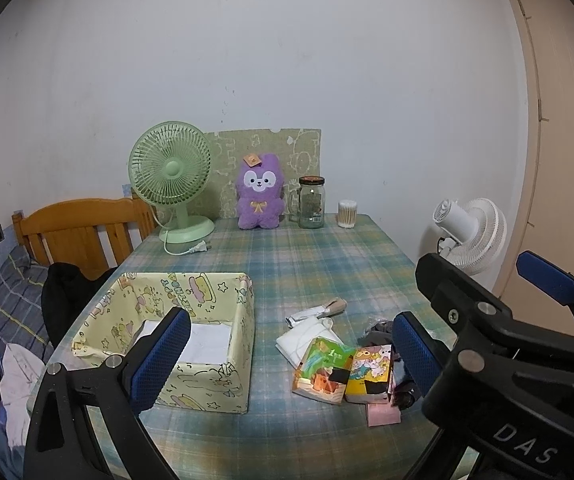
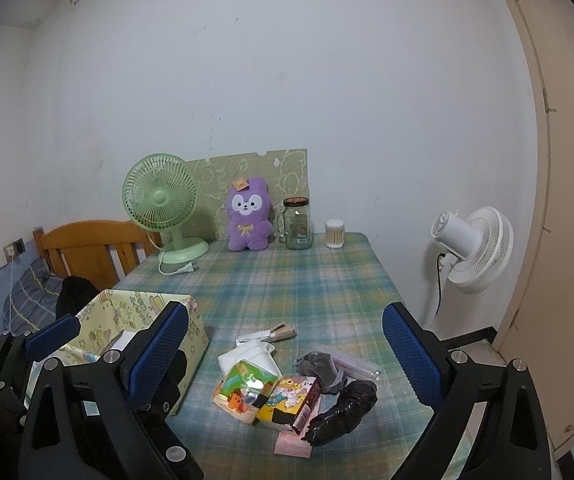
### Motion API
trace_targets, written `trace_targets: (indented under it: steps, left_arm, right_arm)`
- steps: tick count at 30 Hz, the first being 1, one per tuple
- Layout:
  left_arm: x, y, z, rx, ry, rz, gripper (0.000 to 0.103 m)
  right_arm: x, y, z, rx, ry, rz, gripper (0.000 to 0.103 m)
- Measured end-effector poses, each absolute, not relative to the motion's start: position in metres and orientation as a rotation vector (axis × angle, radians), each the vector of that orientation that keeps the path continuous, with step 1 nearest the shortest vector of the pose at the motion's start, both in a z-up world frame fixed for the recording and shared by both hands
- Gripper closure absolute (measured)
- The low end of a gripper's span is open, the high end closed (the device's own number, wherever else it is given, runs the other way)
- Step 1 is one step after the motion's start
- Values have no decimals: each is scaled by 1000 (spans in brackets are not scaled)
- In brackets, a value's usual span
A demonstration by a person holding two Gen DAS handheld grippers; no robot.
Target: Organize soft objects
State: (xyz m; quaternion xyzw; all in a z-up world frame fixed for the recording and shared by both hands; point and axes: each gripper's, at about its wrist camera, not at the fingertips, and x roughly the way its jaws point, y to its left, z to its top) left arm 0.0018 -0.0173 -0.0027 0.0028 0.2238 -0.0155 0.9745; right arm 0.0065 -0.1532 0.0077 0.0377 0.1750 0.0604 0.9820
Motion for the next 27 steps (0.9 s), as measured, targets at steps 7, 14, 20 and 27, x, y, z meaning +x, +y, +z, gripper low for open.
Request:
trace_targets:
  steps: [7, 14, 20, 27]
  left_arm:
    - [-1, -25, -13, -7, 411, -37, 1]
    - [6, -40, -27, 2, 456, -81, 2]
    - [11, -53, -43, 26, 482, -90, 3]
    - [22, -67, -67, 24, 542, -115, 5]
  right_arm:
    - [11, -155, -1, 68, 373, 128, 6]
    - [15, -164, -17, 75, 407, 117, 6]
    - [22, -174, -37, 82, 453, 102, 7]
    - [31, -190, -64, 99, 507, 62, 13]
